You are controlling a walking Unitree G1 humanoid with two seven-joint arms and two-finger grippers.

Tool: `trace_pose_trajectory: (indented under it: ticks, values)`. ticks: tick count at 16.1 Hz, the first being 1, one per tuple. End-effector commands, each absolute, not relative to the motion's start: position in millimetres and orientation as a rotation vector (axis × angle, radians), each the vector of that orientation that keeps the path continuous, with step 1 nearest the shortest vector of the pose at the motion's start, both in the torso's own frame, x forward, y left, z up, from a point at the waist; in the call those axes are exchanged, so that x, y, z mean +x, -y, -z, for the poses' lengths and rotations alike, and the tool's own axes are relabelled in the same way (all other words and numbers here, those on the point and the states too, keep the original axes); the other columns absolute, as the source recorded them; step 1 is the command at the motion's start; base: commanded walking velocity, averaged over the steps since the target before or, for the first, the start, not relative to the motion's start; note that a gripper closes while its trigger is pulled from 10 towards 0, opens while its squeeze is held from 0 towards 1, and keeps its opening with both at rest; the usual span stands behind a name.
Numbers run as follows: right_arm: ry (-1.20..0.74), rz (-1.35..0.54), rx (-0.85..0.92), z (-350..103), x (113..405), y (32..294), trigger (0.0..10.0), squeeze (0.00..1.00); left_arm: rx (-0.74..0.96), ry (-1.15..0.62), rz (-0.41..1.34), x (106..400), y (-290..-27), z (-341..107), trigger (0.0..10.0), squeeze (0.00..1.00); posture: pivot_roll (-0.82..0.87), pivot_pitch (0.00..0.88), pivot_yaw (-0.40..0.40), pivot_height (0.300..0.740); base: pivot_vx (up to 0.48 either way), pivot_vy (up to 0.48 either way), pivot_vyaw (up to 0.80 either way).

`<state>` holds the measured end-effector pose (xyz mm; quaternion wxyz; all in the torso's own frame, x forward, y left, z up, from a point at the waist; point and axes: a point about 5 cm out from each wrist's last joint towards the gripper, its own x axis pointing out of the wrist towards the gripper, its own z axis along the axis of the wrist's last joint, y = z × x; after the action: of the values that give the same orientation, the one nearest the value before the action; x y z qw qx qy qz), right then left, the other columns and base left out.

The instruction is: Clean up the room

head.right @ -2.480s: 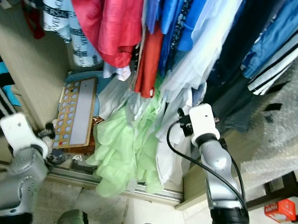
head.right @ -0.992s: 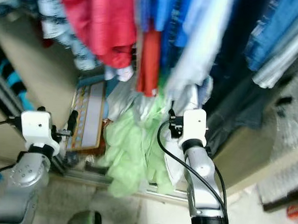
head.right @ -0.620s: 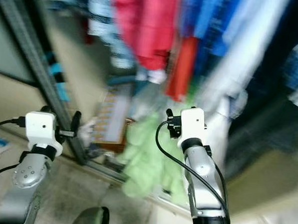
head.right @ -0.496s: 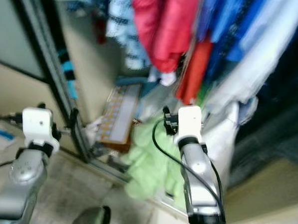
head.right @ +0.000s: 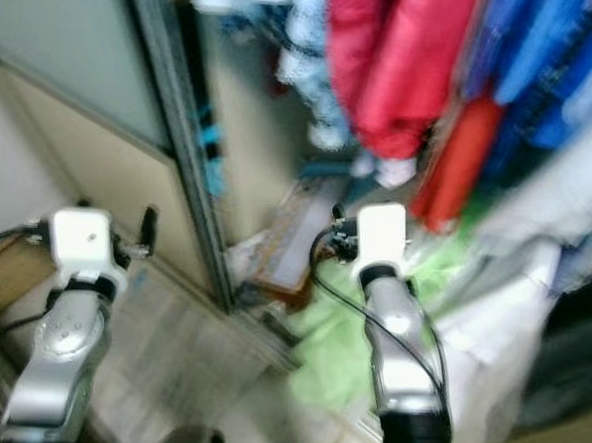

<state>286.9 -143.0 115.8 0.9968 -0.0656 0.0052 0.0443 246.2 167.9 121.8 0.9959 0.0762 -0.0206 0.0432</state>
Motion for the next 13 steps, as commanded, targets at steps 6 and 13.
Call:
trace_pose_trajectory:
  ticks: [6, 13]
  values:
    - [-0.031, -0.166, -0.152, -112.4, 295.3, 138.3, 10.0, 0.00, 0.138, 0.037, -0.137, 250.8, -163.4, -116.5, 10.0, 0.00, -0.02, 0.000, -0.103, 0.740, 0.000, 0.000, 0.00]
    - [-0.052, -0.233, -0.184, -105.2, 292.1, 116.3, 10.0, 0.00, 0.198, 0.062, -0.123, 246.0, -168.9, -116.9, 10.0, 0.00, 0.00, 0.000, -0.110, 0.740, 0.000, 0.000, 0.00]
